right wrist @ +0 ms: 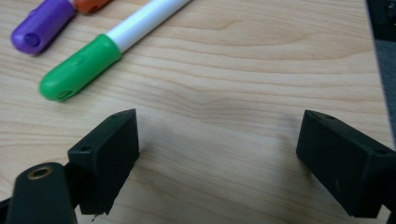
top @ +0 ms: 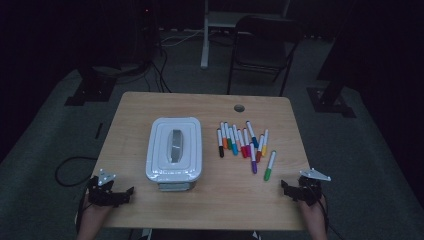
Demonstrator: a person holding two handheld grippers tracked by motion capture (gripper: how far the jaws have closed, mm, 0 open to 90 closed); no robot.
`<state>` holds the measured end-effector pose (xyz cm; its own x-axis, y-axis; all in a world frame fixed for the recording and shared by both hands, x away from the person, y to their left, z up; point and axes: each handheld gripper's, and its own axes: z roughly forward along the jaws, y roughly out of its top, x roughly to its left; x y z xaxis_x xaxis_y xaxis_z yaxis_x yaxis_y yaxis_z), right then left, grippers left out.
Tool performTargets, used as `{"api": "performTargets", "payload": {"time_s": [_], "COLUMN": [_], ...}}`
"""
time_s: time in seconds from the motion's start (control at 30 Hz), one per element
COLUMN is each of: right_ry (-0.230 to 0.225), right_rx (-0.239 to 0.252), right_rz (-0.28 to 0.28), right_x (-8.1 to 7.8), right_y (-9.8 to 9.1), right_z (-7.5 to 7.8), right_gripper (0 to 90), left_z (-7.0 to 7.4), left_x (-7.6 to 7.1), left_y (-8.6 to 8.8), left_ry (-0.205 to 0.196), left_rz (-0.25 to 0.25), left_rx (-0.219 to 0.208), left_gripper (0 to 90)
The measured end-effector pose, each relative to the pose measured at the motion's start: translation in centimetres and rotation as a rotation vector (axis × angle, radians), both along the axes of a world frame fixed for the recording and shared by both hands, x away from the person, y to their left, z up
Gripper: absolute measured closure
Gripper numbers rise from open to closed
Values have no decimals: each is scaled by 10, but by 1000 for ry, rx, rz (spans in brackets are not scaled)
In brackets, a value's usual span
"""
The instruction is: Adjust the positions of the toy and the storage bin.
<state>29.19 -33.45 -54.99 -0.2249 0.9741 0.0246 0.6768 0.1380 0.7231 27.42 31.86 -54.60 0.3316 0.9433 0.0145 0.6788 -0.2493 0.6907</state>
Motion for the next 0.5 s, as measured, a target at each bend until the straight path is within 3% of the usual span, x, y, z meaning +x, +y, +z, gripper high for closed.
{"api": "performTargets", "payload": {"time_s": [0.1,0.3,0.5], "right_ry": [-8,-43,-96], "right_rx": [8,9,50], "right_rz": [5,52,107], "right_x": [1,3,14], "right_y": [0,14,43], "right_z": [4,21,43], "right_gripper": [132,132,132], "left_z": [0,5,12], "left_x": [2,5,14], "left_y": [5,4,-2], "left_ry": [10,-2,-25], "left_rz": [-6,-9,-22], "left_rx": [-36,-34,-28], "left_gripper": [6,6,6]}}
